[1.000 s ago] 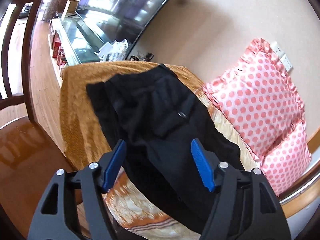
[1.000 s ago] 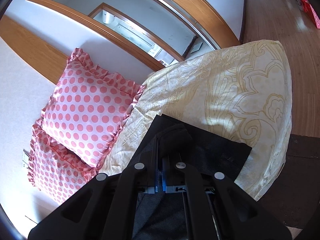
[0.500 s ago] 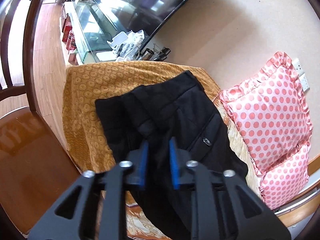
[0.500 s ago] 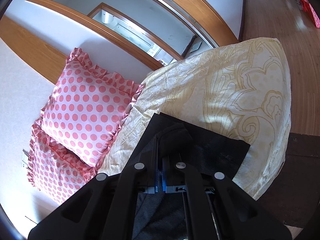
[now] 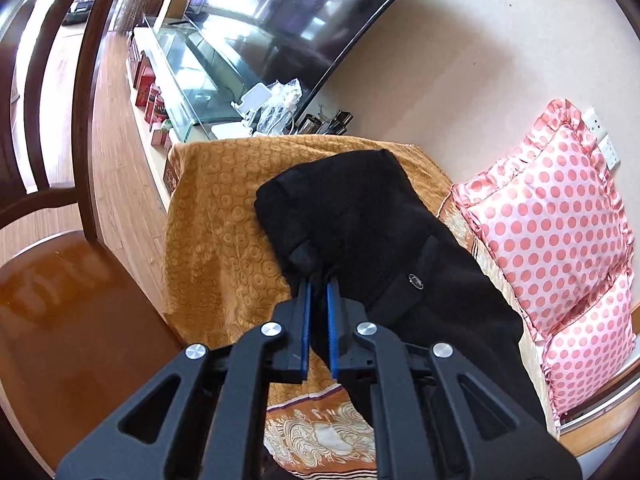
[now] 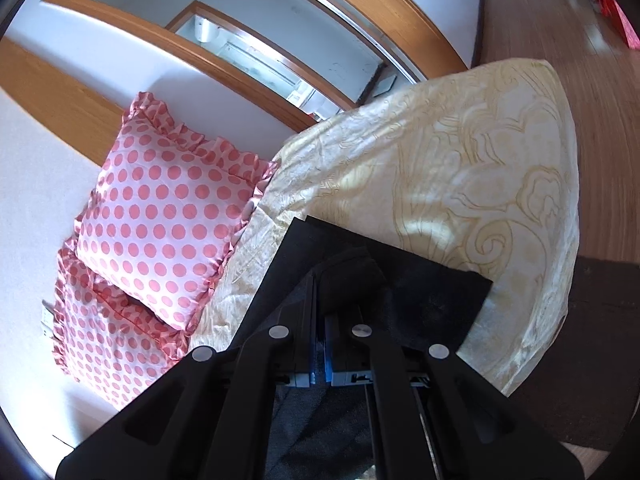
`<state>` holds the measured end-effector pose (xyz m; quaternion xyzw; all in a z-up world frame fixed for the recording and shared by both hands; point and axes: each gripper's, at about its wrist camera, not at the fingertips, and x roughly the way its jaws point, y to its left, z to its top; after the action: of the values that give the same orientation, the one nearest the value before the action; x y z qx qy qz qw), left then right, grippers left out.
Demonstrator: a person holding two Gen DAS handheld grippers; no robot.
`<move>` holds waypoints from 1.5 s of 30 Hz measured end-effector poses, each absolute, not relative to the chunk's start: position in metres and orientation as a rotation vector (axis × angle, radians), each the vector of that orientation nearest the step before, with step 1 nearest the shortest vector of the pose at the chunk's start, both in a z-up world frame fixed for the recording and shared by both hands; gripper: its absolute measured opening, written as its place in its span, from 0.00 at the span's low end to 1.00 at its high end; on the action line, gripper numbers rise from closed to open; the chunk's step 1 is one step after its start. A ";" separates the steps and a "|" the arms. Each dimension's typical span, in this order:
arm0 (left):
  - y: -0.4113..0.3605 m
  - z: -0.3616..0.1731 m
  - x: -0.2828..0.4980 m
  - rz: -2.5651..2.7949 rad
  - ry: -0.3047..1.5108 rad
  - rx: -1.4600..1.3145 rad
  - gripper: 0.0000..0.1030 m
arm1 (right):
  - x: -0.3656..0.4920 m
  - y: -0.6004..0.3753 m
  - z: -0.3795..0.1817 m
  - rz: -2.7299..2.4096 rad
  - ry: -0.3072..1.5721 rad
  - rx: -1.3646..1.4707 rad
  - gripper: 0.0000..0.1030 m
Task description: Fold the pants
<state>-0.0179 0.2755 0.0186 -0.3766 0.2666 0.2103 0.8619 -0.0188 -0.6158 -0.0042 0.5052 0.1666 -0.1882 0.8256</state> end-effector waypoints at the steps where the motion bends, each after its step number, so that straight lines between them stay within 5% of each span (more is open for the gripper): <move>1: 0.274 0.021 -0.018 0.441 0.556 -0.777 0.10 | -0.022 -0.615 -0.003 -0.399 0.348 1.067 0.02; 6: 0.266 0.041 -0.027 0.485 0.512 -0.694 0.24 | -0.025 -0.615 -0.001 -0.389 0.348 1.064 0.02; 11: 0.228 0.073 -0.031 0.426 0.452 -0.538 0.64 | -0.023 -0.617 -0.001 -0.385 0.355 1.072 0.02; 18: 0.132 0.077 0.012 -0.047 0.593 -0.392 0.71 | -0.049 -0.607 0.008 -0.394 0.291 1.040 0.02; 26: 0.046 0.038 0.049 -0.377 0.802 -0.243 0.71 | -0.037 -0.612 -0.009 -0.438 0.433 1.006 0.05; 30: 0.046 0.024 0.051 -0.422 0.857 -0.244 0.74 | -0.053 -0.611 0.004 -0.511 0.455 0.951 0.44; 31: 0.045 0.022 0.050 -0.425 0.862 -0.237 0.74 | -0.060 -0.608 0.012 -0.565 0.443 0.904 0.45; 38: 0.039 0.019 0.041 -0.438 0.839 -0.141 0.74 | -0.031 -0.506 0.070 -0.183 0.437 0.458 0.45; 45: 0.048 0.027 0.027 -0.441 0.797 -0.174 0.76 | 0.017 -0.299 0.048 0.463 0.567 -0.047 0.38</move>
<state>0.0274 0.0479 0.0268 -0.0837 0.3844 -0.2127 0.8944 0.0168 -0.2990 0.0482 -0.0228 0.2770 0.2265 0.9335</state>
